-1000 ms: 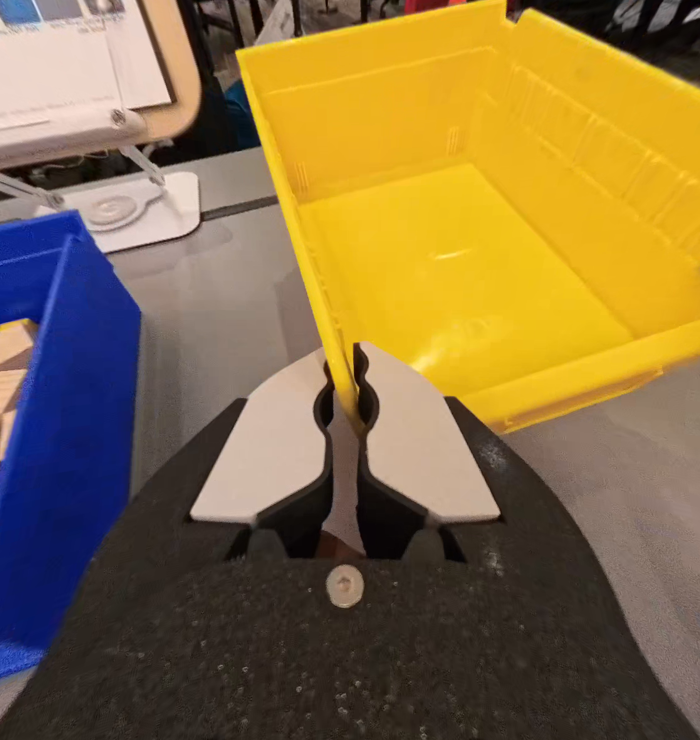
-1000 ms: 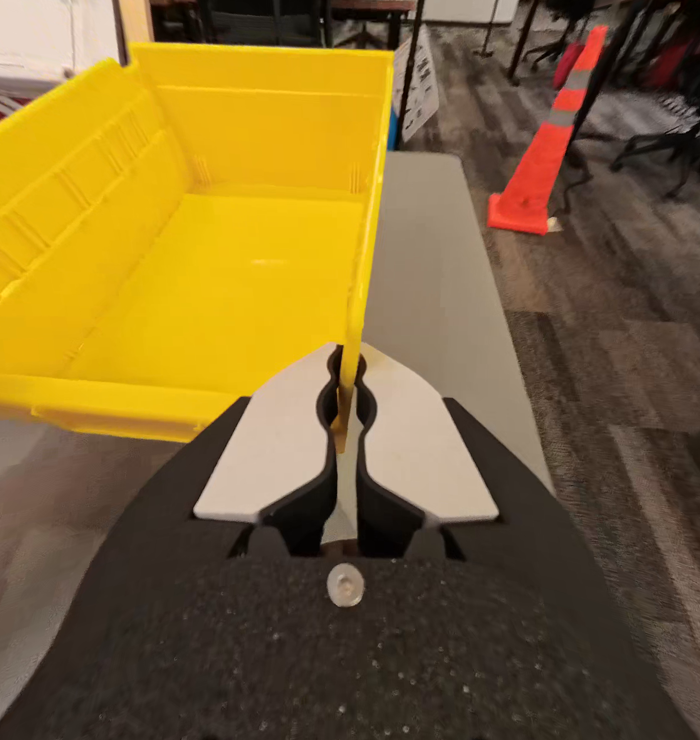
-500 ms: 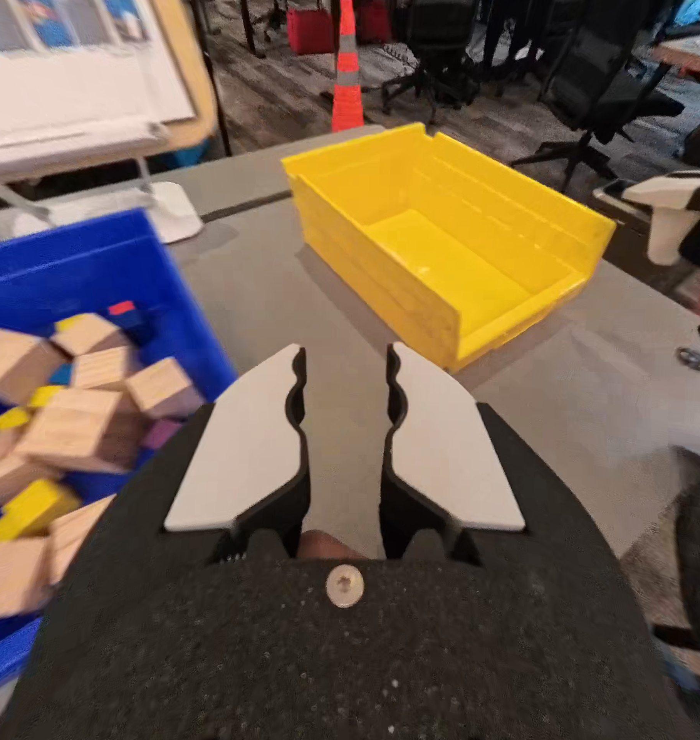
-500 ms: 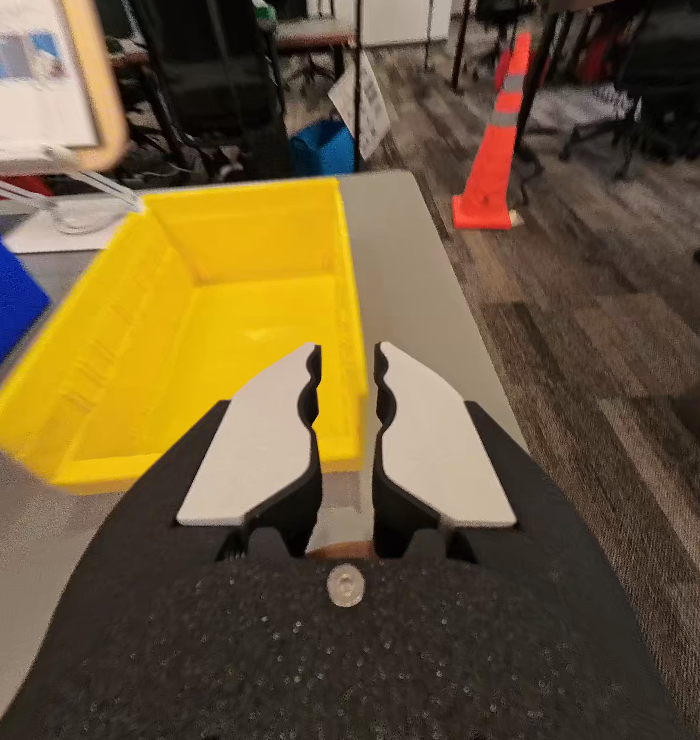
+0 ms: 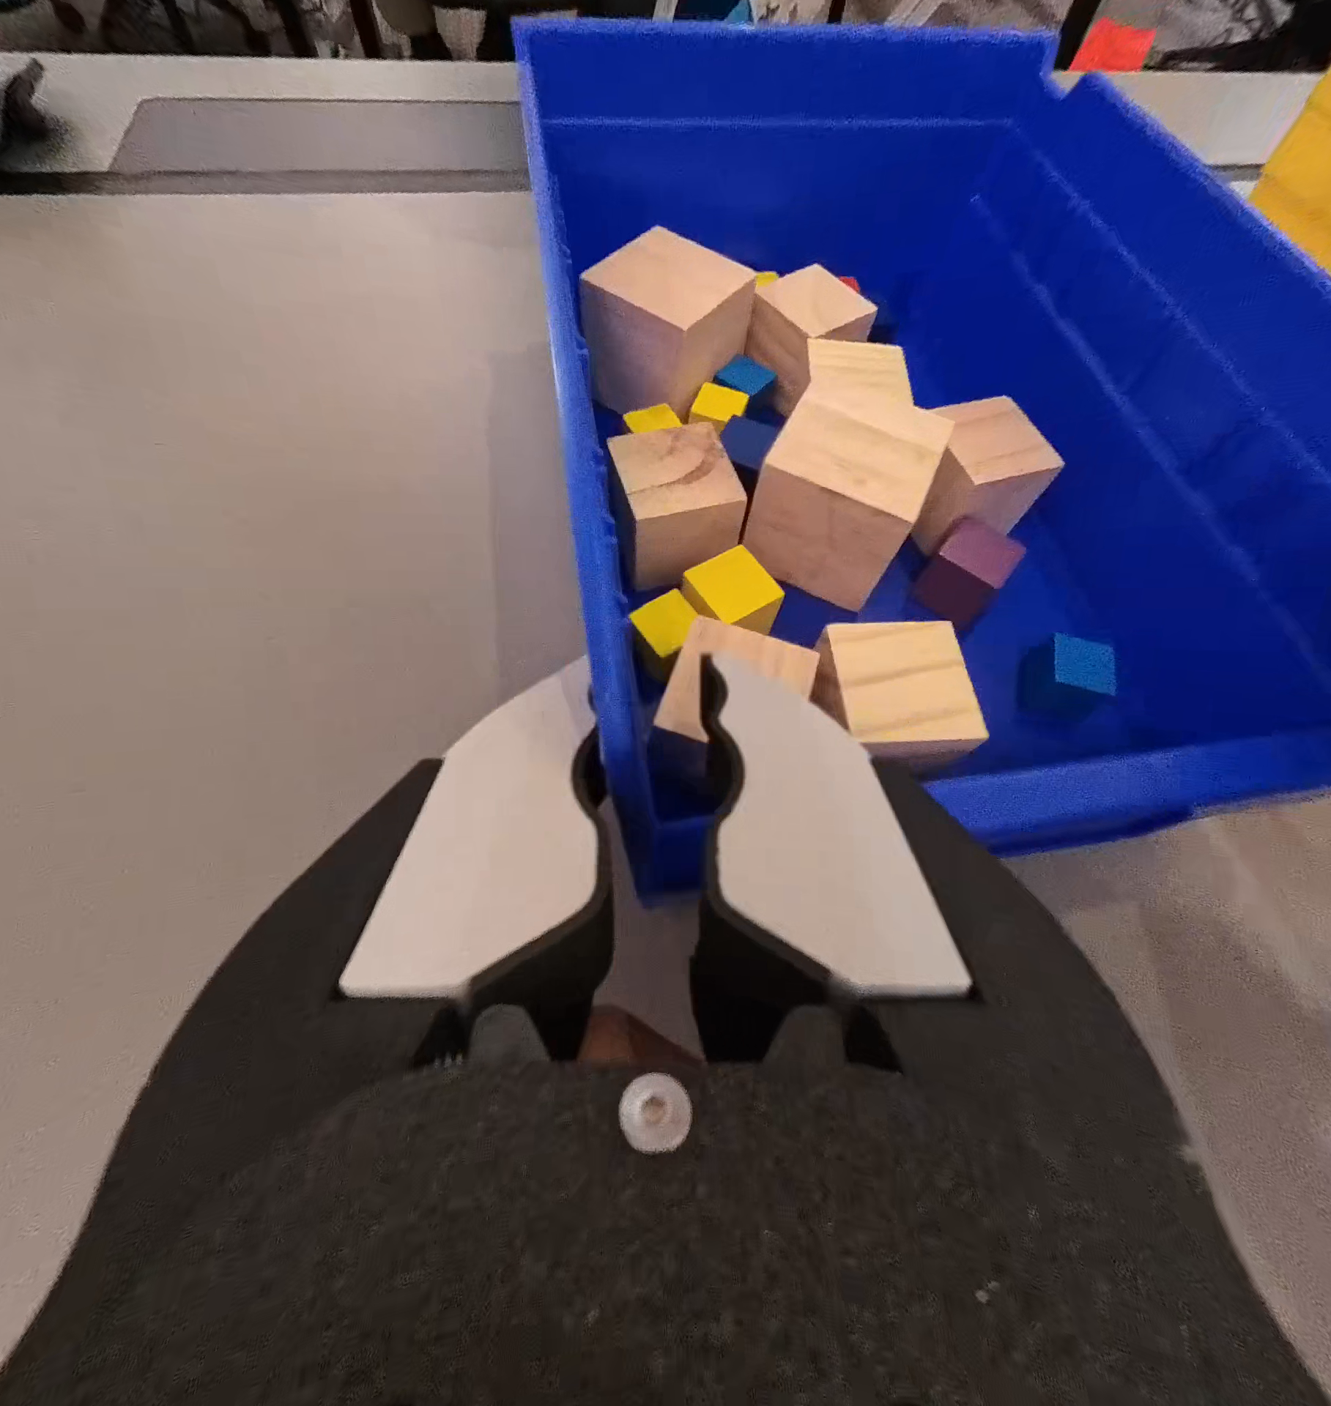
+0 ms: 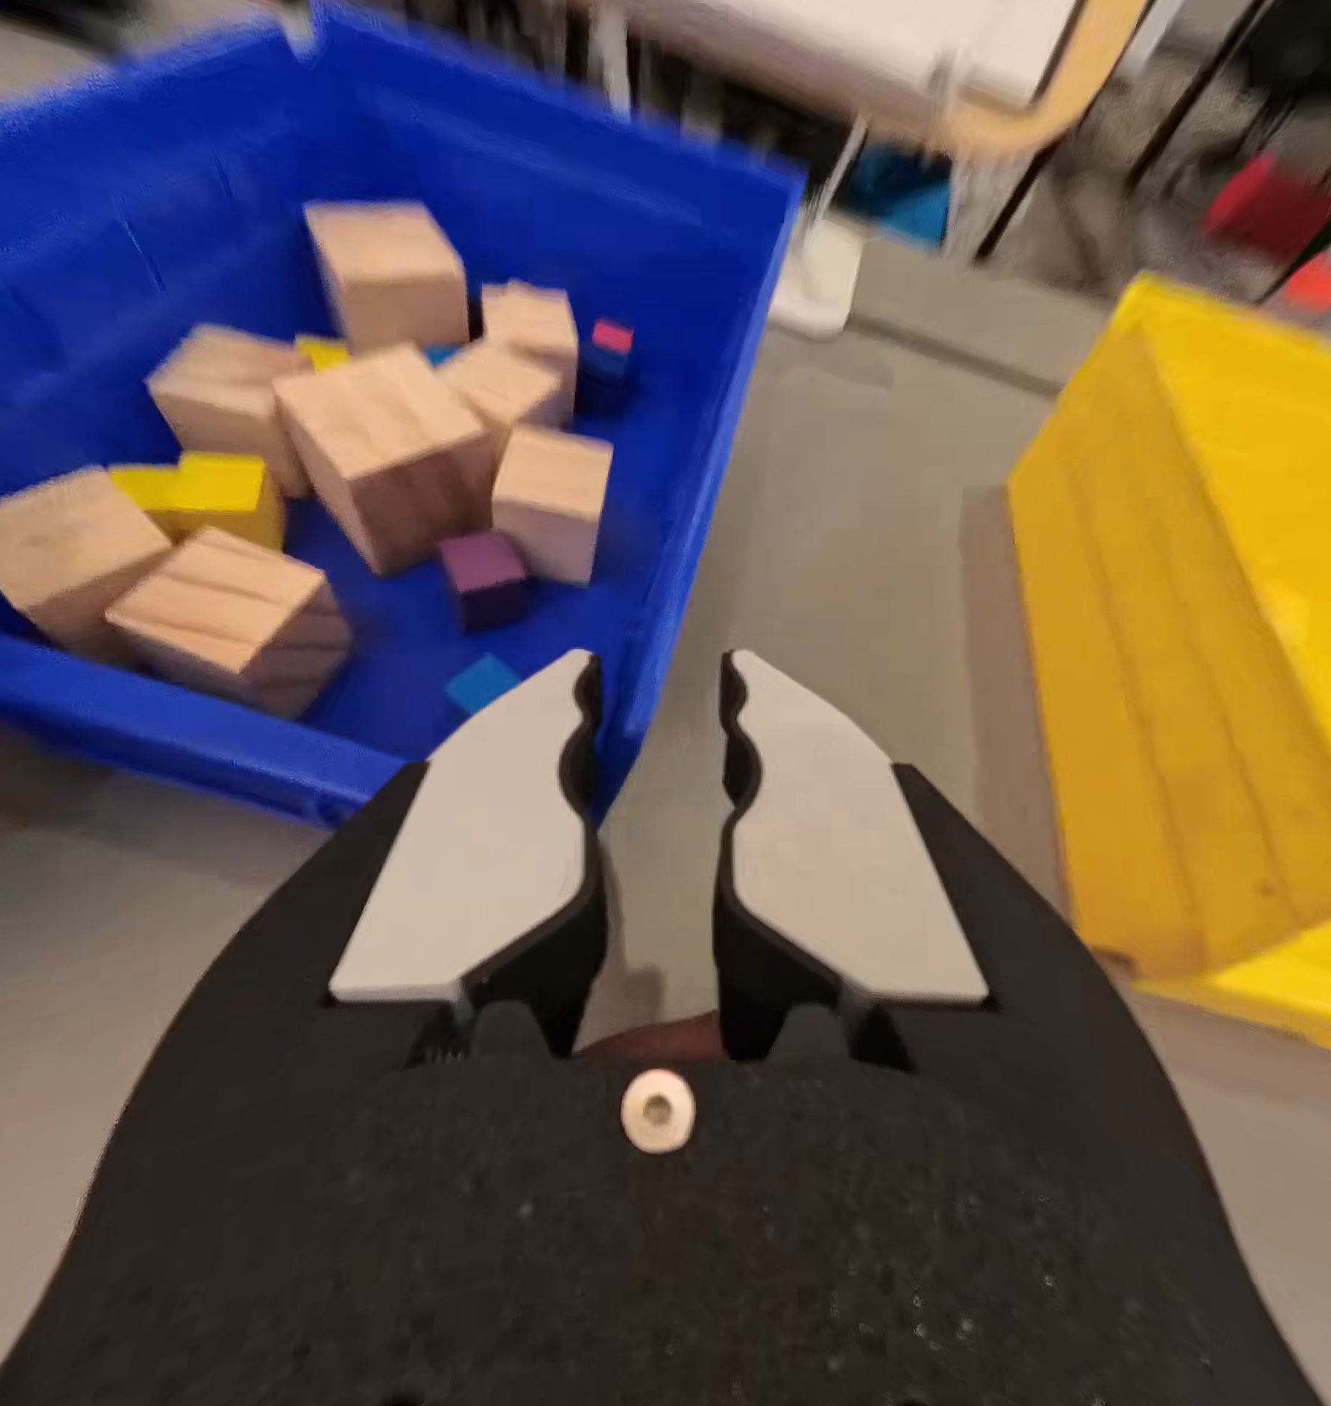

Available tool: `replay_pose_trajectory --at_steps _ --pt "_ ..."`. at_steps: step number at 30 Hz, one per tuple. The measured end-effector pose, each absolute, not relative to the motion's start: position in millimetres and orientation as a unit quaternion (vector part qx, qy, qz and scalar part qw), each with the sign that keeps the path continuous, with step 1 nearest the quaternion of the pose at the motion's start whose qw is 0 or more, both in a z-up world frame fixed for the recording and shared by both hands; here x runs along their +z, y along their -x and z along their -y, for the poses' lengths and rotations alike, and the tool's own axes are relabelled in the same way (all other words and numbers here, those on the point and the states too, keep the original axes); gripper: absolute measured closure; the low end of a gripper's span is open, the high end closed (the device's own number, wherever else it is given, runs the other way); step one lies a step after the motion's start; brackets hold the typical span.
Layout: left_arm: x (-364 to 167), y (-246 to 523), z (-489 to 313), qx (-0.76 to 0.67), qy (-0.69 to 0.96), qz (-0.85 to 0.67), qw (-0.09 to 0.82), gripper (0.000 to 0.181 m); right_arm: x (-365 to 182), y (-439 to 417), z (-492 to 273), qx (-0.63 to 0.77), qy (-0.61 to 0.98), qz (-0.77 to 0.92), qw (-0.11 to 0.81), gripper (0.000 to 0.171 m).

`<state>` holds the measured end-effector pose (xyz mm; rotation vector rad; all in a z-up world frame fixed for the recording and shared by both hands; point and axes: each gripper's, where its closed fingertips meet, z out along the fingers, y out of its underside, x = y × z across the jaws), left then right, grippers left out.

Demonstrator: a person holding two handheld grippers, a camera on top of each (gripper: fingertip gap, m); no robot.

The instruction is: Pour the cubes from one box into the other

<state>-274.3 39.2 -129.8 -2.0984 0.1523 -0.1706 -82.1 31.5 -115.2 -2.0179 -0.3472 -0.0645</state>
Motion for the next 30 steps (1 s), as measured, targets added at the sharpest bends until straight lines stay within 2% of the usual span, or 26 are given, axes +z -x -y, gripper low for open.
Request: replay_pose_trajectory --at_steps 2,5,9,14,19,21,23,24,25,26,30 --pt "-129 281 -43 -0.072 0.868 -0.047 0.489 0.177 -137 92 -33 0.009 0.876 0.126 0.466 0.164" --pt "-127 290 -43 -0.064 0.867 -0.064 0.491 0.178 -132 99 -36 0.001 0.877 0.116 0.466 0.167" --pt "-107 332 -41 -0.045 0.859 -0.049 0.508 0.178 -116 141 -39 0.023 0.862 0.108 0.495 0.167" --pt "-86 423 -39 -0.001 0.849 -0.019 0.528 0.179 -105 233 -45 0.055 0.844 0.127 0.518 0.166" --pt "-111 497 -36 -0.017 0.860 0.010 0.510 0.179 -119 308 -49 0.057 0.849 0.158 0.502 0.165" --pt "-128 511 -39 -0.030 0.868 0.015 0.495 0.177 -137 322 -50 0.074 0.864 0.159 0.471 0.162" --pt "-124 512 -40 -0.069 0.859 0.024 0.507 0.176 -134 324 -47 0.101 0.855 0.165 0.481 0.161" --pt "-114 512 -38 -0.086 0.850 0.035 0.519 0.174 -130 321 -41 0.111 0.853 0.174 0.480 0.157" --pt "-96 512 -33 -0.101 0.832 0.048 0.543 0.166 -124 315 -33 0.122 0.846 0.194 0.482 0.147" --pt "-74 514 -25 -0.114 0.811 0.063 0.570 0.159 -116 307 -22 0.135 0.836 0.224 0.482 0.145" --pt "-6 515 20 -0.140 0.748 0.096 0.641 0.159 -91 225 25 0.157 0.809 0.284 0.490 0.144"
